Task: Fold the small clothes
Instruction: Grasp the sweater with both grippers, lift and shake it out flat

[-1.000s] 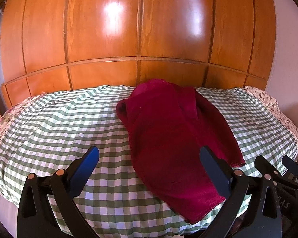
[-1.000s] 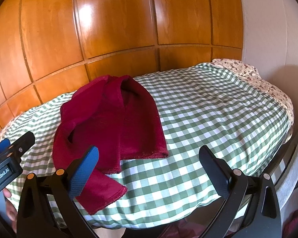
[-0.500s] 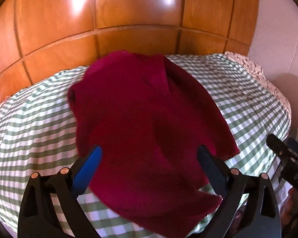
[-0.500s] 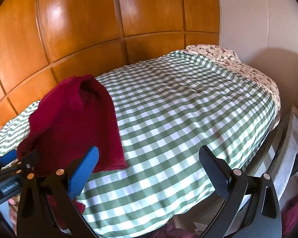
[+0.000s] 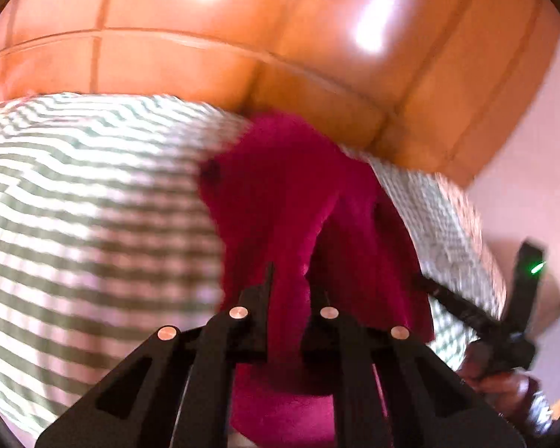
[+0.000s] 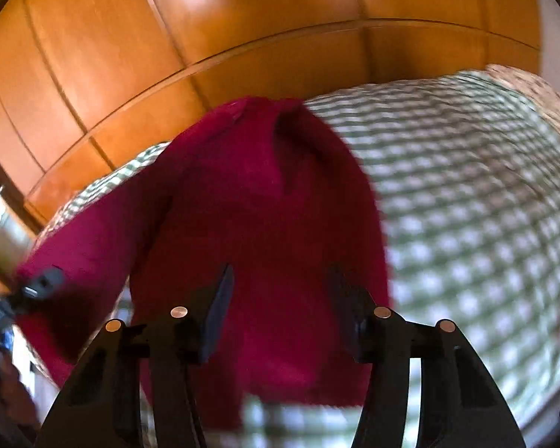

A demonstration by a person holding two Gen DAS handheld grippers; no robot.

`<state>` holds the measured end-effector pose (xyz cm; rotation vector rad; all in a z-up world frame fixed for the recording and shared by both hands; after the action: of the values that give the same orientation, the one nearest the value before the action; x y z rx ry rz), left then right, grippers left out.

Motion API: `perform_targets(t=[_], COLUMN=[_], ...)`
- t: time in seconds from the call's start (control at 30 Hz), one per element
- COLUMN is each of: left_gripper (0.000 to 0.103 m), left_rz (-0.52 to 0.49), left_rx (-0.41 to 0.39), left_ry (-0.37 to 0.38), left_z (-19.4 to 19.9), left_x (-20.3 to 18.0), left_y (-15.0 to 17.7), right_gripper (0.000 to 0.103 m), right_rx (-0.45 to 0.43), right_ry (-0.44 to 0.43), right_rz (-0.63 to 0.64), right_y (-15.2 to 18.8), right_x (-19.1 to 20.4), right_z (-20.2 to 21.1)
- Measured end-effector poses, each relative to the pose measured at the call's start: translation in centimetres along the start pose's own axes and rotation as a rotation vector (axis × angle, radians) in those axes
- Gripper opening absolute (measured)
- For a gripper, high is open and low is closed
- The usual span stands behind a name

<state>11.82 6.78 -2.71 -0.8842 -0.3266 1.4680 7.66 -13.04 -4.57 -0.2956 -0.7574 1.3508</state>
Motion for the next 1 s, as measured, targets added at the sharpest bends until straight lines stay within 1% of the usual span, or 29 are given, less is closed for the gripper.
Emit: perform_targets(t=[0.03, 0.13, 0.2, 0.23, 0.27, 0.3, 0.33, 0.37, 0.4, 0.47, 0.5, 0.53, 0.57, 0.6, 0.63, 0.67, 0.7, 0.73, 0.77, 0.8, 0.83, 0.87, 0.9, 0.97, 1.0], left_gripper=[0.007, 0.007, 0.007, 0.007, 0.007, 0.007, 0.007, 0.007, 0.007, 0.007, 0.008, 0.009, 0.017, 0.023, 0.026, 0.032, 0.036, 0.048, 0.052, 0.052, 0.052, 0.052, 0.052, 0.052, 0.052], left_rz=[0.025, 0.093, 0.134, 0.158, 0.172, 0.180, 0.188, 0.198, 0.211, 0.232, 0.241, 0.246, 0.253, 0.258, 0.256, 0.247, 0.241, 0.246, 0.249, 0.245, 0.234, 0.229, 0.215, 0.191, 0.183], left_rx=[-0.032, -0.093, -0.124, -0.140, -0.148, -0.152, -0.156, -0.153, -0.147, -0.129, -0.118, -0.108, -0.102, -0.103, -0.115, -0.125, -0.131, -0.136, -0.139, -0.136, -0.122, -0.113, -0.091, -0.054, -0.032], left_ry=[-0.027, -0.113, -0.163, -0.211, -0.244, -0.270, -0.314, -0.347, -0.371, -0.440, -0.466, -0.477, -0.490, -0.514, -0.549, -0.563, -0.566, -0.567, -0.555, -0.532, -0.484, -0.452, -0.395, -0.296, -0.242], left_z=[0.8, 2.5, 3.1, 3.3, 3.2, 3.2, 2.9, 2.3, 1.7, 0.1, -0.8, -1.4, -1.8, -2.1, -2.5, -2.5, -2.7, -2.9, -2.8, -3.0, -3.4, -3.7, -4.1, -5.0, -5.5], left_x=[1.7, 6.5, 9.6, 11.4, 12.8, 13.8, 15.2, 16.4, 17.4, 19.6, 20.3, 20.7, 21.3, 21.6, 21.5, 21.4, 21.2, 20.8, 20.7, 20.3, 19.6, 19.1, 18.0, 16.2, 15.2], left_y=[-1.2, -4.2, -6.2, -7.4, -8.5, -9.2, -10.3, -11.2, -12.0, -13.8, -14.6, -15.0, -15.6, -15.9, -16.2, -16.6, -16.6, -16.4, -16.1, -15.7, -14.9, -14.3, -13.2, -11.1, -10.0], right_gripper=[0.052, 0.052, 0.052, 0.052, 0.050, 0.030, 0.024, 0.015, 0.006, 0.006, 0.006, 0.006, 0.006, 0.006, 0.006, 0.006, 0.006, 0.006, 0.006, 0.006, 0.006, 0.006, 0.006, 0.006, 0.021], right_rx=[0.001, 0.014, 0.053, 0.080, 0.099, 0.153, 0.172, 0.172, 0.162, 0.135, 0.105, 0.074, 0.051, 0.012, -0.022, -0.059, -0.090, -0.113, -0.129, -0.156, -0.166, -0.165, -0.157, -0.145, -0.141], right_ry=[0.008, 0.026, 0.018, 0.021, 0.023, 0.002, -0.001, 0.010, 0.002, -0.028, -0.025, -0.020, -0.018, -0.002, 0.031, 0.073, 0.121, 0.171, 0.220, 0.317, 0.379, 0.422, 0.469, 0.502, 0.534], right_rz=[0.002, 0.017, 0.034, 0.054, 0.064, 0.091, 0.110, 0.141, 0.179, 0.195, 0.204, 0.209, 0.205, 0.186, 0.179, 0.177, 0.175, 0.162, 0.149, 0.148, 0.148, 0.143, 0.126, 0.110, 0.094], right_y=[-0.6, -3.2, -4.3, -4.7, -4.7, -4.7, -4.7, -4.6, -4.8, -5.7, -6.4, -7.3, -8.1, -9.9, -11.2, -12.6, -14.0, -15.5, -16.9, -19.1, -20.3, -21.4, -23.1, -24.8, -25.5], right_x=[0.4, 1.2, 1.6, 1.9, 2.0, 2.3, 2.4, 2.8, 3.2, 3.2, 3.0, 2.7, 2.1, 1.0, 0.1, -0.9, -2.0, -3.5, -4.8, -6.6, -7.8, -8.5, -10.2, -11.8, -12.7], right_z=[-1.0, -4.6, -6.8, -8.1, -8.7, -9.8, -10.0, -9.8, -9.2, -7.4, -6.4, -5.4, -4.7, -3.4, -2.7, -2.1, -1.7, -1.5, -1.6, -2.2, -2.8, -3.7, -4.9, -6.6, -7.3])
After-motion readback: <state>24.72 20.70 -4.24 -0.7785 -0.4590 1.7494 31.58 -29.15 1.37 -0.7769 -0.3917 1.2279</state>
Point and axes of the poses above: each gripper's, at about its wrist camera, not at the fingertips, and z roughly against the way its jaws point, x to its left, y to its underside, the point moved 1 cm from there along -z, roughly the way its jaws point, and after that the axes turned 6 degrees about -z, right-handed, at the moved point
